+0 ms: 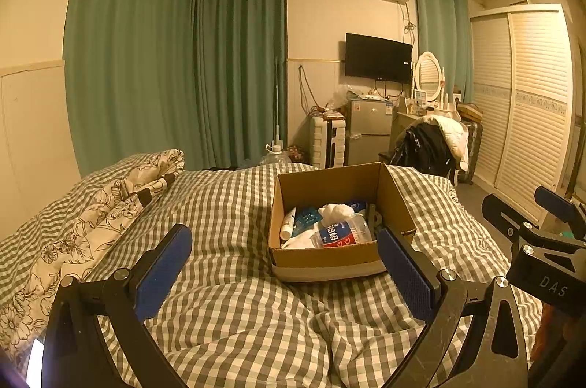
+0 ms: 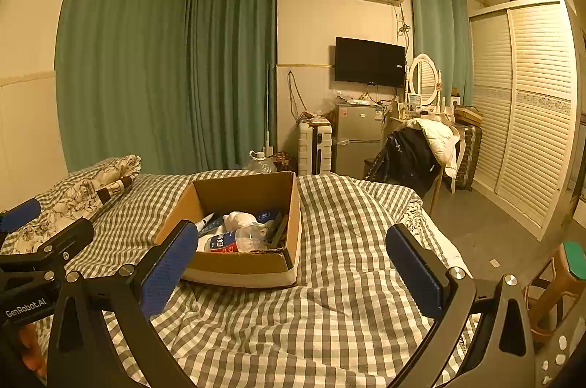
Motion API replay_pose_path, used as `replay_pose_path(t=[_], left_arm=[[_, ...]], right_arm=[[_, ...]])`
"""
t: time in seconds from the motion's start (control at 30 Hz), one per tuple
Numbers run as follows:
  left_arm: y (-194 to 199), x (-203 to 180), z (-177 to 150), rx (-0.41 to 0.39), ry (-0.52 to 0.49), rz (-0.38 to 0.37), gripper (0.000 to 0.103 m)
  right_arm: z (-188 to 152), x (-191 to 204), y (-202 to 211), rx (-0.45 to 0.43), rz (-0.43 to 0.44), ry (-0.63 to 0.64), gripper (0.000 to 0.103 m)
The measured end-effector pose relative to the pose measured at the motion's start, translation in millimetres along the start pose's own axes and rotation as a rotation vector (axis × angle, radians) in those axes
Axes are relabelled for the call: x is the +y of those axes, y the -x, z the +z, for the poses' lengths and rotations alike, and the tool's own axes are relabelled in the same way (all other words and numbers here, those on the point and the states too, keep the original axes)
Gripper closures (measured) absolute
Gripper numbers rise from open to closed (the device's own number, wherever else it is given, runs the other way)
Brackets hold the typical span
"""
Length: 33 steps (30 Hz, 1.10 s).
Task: Organize objects
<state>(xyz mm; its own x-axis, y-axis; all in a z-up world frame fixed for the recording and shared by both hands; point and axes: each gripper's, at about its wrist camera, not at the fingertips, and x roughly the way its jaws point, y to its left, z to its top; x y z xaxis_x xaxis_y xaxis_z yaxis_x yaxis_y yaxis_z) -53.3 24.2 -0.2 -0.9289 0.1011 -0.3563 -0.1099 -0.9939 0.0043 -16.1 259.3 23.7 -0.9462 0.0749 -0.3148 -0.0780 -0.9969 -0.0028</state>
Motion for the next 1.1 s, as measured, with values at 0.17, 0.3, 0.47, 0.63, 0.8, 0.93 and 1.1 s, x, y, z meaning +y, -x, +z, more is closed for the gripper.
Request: replay_pose_path(t=[0.17,0.3,0.47,0.63,0.8,0.93,1.1], left_arm=[[-0.5,0.2,-0.4,-0.002,-0.005,0.003,0.0],[-0.1,0.9,-2.4,-0.005,-0.012,0.011,0.0],[-0.8,0.7,-3.1,-0.008,-0.017,0.023,0.0],[-0.7,0.7,-3.6,-0.005,-0.02,0.023,0.0],[-0.8,0.4,-3.7,-0.005,-0.026,0.021,0.0],[-0.6,0.1,-3.7,-0.008,-0.026,0.023,0.0],[-2.2,3.4,-4.3,-0.007,-0.017,0.024,0.0]], right_arm=[[0.4,1.0,-0.5,0.004,0.005,0.003,0.0],[-0.4,2.9,-1.3,0.009,0.006,0.009,0.0],[-1.1,3.1,-2.9,0.015,0.008,0.01,0.0],[-2.1,3.4,-4.4,0.022,0.005,0.009,0.0],[-2.5,3.3,-5.7,0.025,0.006,0.009,0.0],[-3.0,3.5,-6.1,0.028,0.007,0.011,0.0],[-5.0,5.1,-7.4,0.033,0.007,0.011,0.0]])
